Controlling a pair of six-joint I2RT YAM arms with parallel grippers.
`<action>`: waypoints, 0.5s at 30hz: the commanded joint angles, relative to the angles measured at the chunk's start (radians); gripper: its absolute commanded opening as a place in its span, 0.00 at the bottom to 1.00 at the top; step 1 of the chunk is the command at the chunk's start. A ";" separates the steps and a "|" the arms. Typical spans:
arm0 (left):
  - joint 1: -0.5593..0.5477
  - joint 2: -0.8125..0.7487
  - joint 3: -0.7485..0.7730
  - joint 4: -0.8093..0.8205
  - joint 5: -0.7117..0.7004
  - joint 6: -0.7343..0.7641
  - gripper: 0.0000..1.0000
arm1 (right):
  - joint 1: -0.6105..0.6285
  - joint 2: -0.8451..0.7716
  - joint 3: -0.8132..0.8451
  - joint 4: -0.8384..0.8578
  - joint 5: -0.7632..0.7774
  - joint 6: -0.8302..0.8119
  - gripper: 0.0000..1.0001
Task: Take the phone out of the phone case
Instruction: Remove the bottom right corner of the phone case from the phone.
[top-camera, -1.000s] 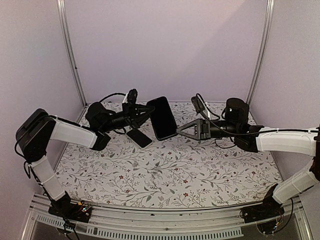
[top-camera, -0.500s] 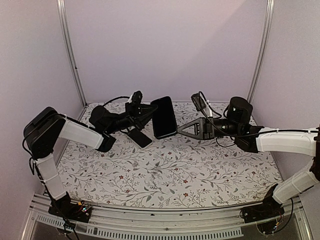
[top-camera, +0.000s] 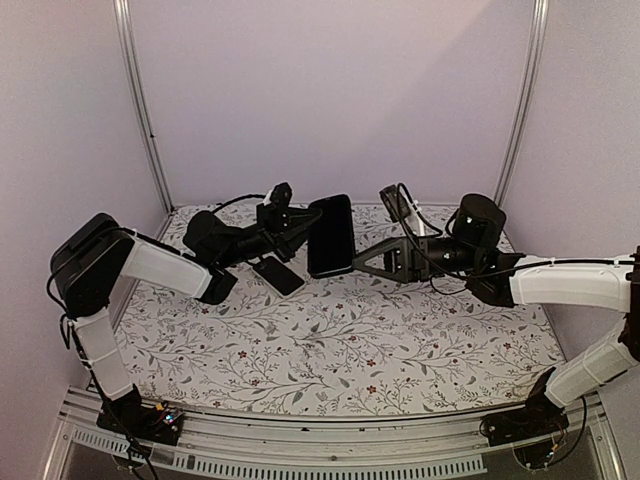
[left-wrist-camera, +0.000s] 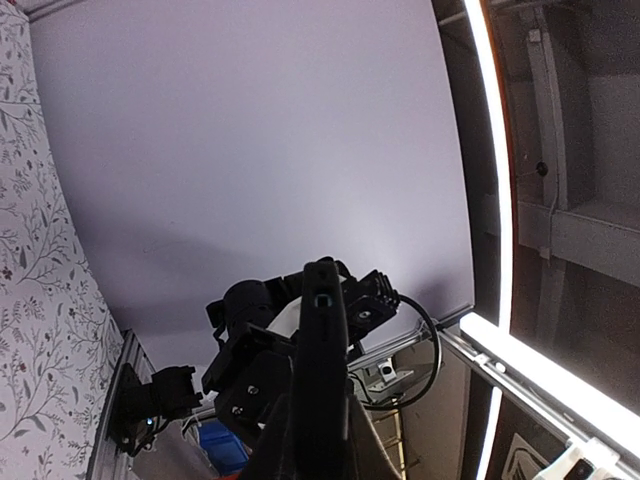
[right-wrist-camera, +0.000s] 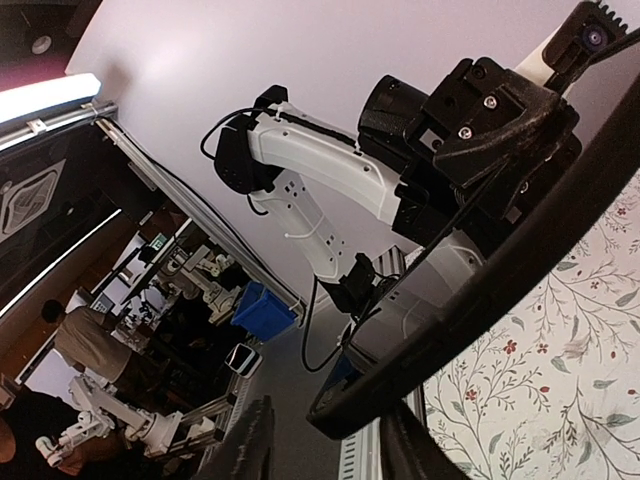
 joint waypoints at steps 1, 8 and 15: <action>0.002 -0.054 -0.013 0.093 0.003 0.085 0.00 | 0.015 -0.011 0.011 0.020 0.029 -0.022 0.45; 0.003 -0.064 0.016 0.029 0.030 0.118 0.00 | 0.043 0.011 0.050 -0.086 0.051 -0.075 0.50; 0.000 -0.065 0.016 0.018 0.036 0.113 0.00 | 0.045 0.032 0.077 -0.095 0.049 -0.083 0.28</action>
